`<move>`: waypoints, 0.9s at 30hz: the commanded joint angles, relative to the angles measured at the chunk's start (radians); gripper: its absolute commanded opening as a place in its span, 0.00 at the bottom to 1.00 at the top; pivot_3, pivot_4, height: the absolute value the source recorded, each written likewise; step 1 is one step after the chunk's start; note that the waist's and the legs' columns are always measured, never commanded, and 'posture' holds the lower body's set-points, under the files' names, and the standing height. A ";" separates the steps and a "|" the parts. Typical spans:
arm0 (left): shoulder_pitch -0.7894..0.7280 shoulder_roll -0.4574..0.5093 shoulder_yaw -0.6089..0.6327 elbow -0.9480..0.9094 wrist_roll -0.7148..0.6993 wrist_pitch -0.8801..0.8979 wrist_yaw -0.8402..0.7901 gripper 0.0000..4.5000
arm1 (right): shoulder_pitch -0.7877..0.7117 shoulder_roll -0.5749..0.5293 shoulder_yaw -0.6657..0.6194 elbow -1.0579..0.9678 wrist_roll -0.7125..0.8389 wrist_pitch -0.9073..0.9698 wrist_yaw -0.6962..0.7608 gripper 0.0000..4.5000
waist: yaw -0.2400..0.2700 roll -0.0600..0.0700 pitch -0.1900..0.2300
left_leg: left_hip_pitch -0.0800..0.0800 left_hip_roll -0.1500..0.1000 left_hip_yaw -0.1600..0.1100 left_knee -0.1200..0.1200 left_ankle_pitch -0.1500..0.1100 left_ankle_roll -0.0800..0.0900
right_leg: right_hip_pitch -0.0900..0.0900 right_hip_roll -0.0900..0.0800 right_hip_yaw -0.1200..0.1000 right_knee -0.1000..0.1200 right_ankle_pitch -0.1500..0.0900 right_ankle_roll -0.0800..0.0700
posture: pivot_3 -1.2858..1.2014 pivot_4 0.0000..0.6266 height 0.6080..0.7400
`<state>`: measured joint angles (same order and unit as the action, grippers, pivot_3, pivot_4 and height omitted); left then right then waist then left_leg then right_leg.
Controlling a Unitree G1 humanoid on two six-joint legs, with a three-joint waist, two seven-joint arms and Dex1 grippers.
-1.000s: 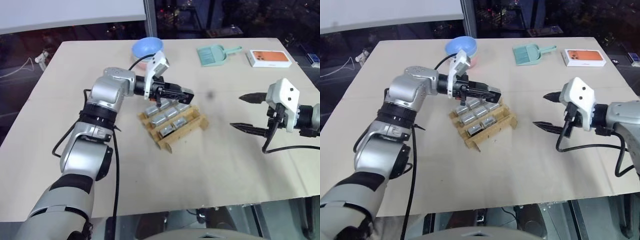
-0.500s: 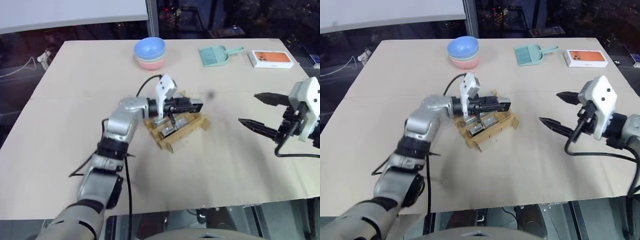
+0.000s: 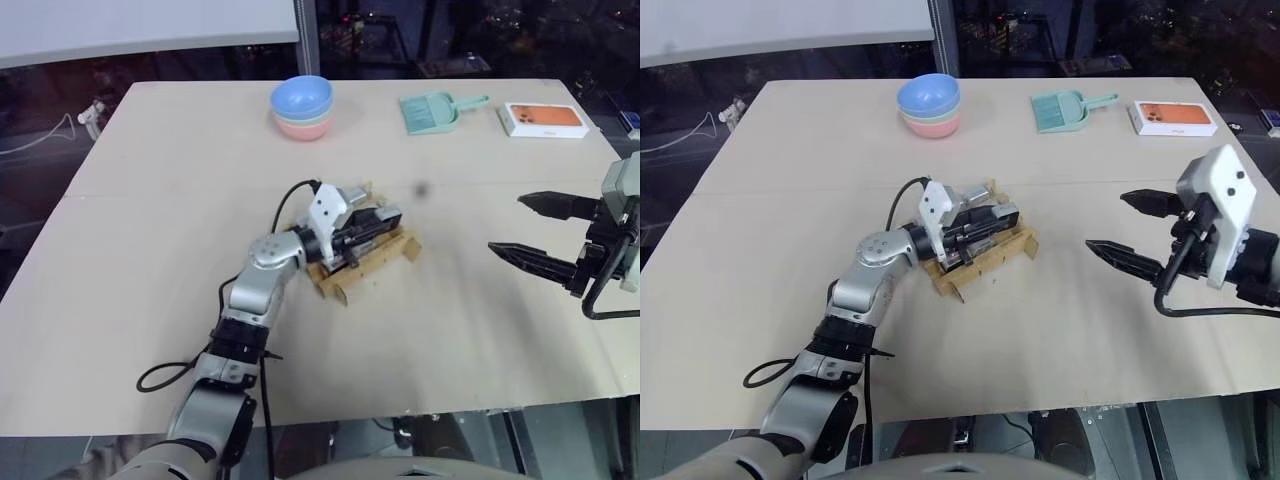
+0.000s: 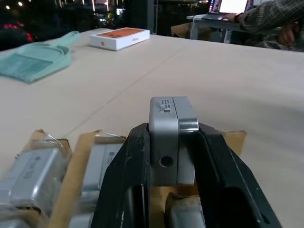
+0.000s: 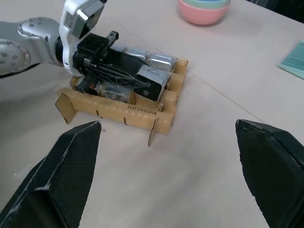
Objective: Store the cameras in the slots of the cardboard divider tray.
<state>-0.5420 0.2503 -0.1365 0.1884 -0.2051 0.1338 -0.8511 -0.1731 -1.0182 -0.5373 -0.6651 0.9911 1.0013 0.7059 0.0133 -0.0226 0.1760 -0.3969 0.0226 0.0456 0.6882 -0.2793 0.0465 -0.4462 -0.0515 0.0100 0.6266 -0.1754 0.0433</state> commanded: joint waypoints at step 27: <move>-0.022 0.126 0.063 -0.147 -0.161 0.156 -0.158 0.96 | 0.042 -0.033 -0.038 0.011 -0.039 -0.068 0.014 1.00 | -0.002 -0.001 -0.003 | 0.000 0.001 0.000 0.000 0.000 0.000 | 0.000 0.001 0.000 0.000 0.000 0.000 | 0.52 0.24 1.00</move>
<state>-0.5473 0.3464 -0.1238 0.1358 -0.3095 0.2675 -0.9829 -0.1341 -1.0447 -0.5377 -0.6482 0.9594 0.9640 0.7104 0.0112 -0.0231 0.1731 -0.3969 0.0232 0.0453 0.6881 -0.2793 0.0465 -0.4467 -0.0509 0.0098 0.6268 -0.1754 0.0433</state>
